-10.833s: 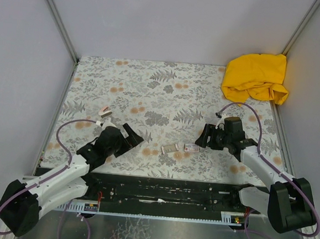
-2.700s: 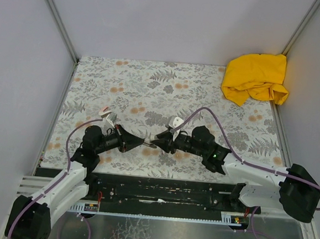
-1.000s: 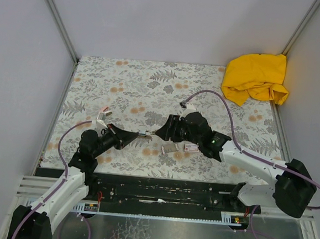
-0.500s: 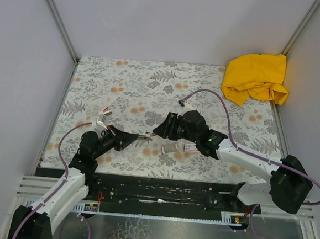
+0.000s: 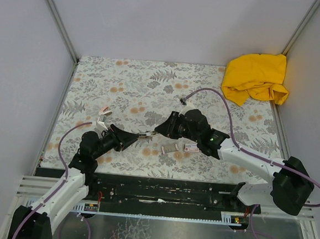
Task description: Load the staples into the stapler
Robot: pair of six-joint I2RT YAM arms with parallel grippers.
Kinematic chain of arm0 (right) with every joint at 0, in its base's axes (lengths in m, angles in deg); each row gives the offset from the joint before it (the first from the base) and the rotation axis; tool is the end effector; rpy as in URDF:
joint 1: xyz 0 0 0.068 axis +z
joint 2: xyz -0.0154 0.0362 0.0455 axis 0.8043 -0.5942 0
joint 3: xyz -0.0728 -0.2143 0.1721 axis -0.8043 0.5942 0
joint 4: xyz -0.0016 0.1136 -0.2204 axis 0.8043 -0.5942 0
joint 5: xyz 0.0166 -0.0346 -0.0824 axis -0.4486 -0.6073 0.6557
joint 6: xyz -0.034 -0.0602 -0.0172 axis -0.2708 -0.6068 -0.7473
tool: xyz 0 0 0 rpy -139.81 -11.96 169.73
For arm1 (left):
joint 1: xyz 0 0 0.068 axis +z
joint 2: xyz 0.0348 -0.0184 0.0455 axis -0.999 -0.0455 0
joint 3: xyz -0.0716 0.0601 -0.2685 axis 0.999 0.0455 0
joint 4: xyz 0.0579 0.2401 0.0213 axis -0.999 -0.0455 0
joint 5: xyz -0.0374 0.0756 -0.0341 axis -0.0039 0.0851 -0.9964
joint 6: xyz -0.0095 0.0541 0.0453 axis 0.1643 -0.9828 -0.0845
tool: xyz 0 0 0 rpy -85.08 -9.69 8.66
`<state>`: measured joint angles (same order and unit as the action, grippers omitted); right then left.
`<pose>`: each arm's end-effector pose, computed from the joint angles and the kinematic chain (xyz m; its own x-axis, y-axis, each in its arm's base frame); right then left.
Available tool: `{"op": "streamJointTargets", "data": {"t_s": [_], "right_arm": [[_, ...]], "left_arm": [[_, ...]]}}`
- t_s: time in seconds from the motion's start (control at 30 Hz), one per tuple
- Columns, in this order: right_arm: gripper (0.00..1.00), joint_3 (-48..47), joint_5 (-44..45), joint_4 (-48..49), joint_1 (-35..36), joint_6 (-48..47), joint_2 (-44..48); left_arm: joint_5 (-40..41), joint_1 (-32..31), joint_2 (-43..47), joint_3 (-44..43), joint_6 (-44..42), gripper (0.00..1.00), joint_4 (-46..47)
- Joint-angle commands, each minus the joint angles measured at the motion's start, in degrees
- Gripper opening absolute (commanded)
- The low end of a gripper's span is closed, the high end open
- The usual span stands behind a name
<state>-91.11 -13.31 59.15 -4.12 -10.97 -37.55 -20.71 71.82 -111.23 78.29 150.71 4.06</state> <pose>0.1981 0.2392 0.2816 -0.7621 0.3089 -0.5690 -0.3453 0.5495 0.7608 0.1342 -0.0656 0.1869 -0.6947 -0.6703 -0.2608 0.0707 0.2972 -0.9522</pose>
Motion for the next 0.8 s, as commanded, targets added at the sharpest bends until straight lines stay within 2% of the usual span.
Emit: {"op": "streamJointTargets", "data": {"t_s": [0.0, 0.23, 0.27, 0.53, 0.77], "right_arm": [[0.00, -2.04, 2.19, -0.99, -1.70, -4.06, 3.80], [0.00, -1.33, 1.07, -5.86, -8.53, -10.90, 4.34], [0.00, -1.30, 0.37, -6.24, -10.17, -12.00, 4.08], [0.00, -0.73, -15.06, -2.74, -18.78, -21.40, -1.26], [0.00, -3.82, -22.90, -2.53, -23.00, -26.64, -8.24]], "left_arm": [[1.58, 0.46, 0.19, -2.69, -4.45, 0.45, -4.70], [12.00, 0.46, 3.98, -13.22, -14.46, 0.95, -26.52], [13.54, 0.55, 4.09, -14.81, -15.88, 0.98, -29.21], [21.86, 0.54, -0.64, -30.43, -30.20, 1.00, -43.70], [31.47, 0.52, -4.83, -43.36, -47.13, 1.00, -49.87]]}}
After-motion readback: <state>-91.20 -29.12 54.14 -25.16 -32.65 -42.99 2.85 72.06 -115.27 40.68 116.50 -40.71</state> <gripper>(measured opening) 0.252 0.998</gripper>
